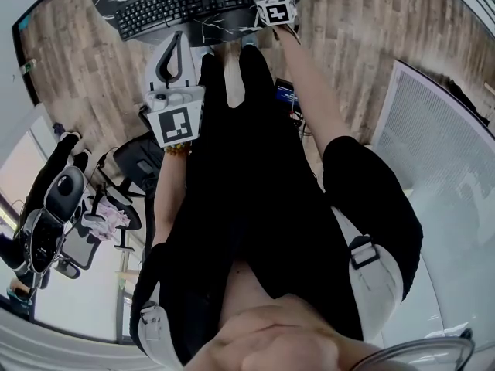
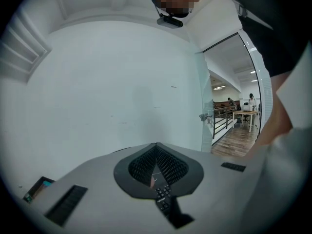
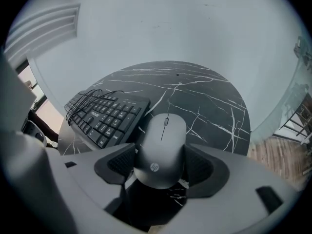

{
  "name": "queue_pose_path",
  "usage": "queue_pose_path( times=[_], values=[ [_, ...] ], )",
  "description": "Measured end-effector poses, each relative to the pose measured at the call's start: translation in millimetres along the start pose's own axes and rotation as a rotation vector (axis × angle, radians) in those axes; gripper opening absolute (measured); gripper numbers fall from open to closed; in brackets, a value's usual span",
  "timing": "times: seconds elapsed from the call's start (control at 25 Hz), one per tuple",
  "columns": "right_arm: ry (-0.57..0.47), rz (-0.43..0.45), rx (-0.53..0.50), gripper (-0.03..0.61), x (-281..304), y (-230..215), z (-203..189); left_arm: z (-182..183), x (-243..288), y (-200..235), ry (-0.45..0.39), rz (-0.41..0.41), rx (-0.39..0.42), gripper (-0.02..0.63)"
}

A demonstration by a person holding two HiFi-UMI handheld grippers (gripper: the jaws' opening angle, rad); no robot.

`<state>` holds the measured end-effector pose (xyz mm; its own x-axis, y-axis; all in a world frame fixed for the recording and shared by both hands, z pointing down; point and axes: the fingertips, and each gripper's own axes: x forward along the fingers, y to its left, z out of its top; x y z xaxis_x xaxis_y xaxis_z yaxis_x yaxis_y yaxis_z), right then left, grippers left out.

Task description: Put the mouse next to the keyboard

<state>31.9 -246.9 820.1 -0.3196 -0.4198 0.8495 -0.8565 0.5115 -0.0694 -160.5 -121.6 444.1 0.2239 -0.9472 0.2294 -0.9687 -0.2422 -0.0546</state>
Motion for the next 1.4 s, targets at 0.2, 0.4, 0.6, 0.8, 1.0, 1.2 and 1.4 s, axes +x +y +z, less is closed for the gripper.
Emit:
queue_pose_path(
  times=[0.2, 0.4, 0.6, 0.8, 1.0, 1.2, 1.4],
  values=[
    [-0.036, 0.004, 0.004, 0.291, -7, -2, 9, -9, 9, -1, 0.016, -0.019, 0.018, 0.012],
    [-0.002, 0.002, 0.034, 0.290, 0, -5, 10, -14, 22, 3, 0.010, -0.028, 0.031, 0.012],
    [0.010, -0.037, 0.054, 0.290, 1, -13, 8, -15, 30, 1, 0.002, -0.032, 0.026, 0.012],
    [-0.018, -0.050, 0.012, 0.290, -12, -11, 14, -22, 24, 1, 0.019, -0.030, 0.010, 0.012],
    [-0.001, -0.045, -0.078, 0.291, -10, -5, 15, -25, 22, 2, 0.020, -0.027, 0.016, 0.012],
    [0.050, -0.084, -0.040, 0.290, -2, -8, 4, -25, 19, 3, 0.023, -0.026, 0.017, 0.012],
    [0.044, -0.079, -0.028, 0.290, -2, -8, 1, -25, 18, 4, 0.021, -0.023, 0.015, 0.013]
  ],
)
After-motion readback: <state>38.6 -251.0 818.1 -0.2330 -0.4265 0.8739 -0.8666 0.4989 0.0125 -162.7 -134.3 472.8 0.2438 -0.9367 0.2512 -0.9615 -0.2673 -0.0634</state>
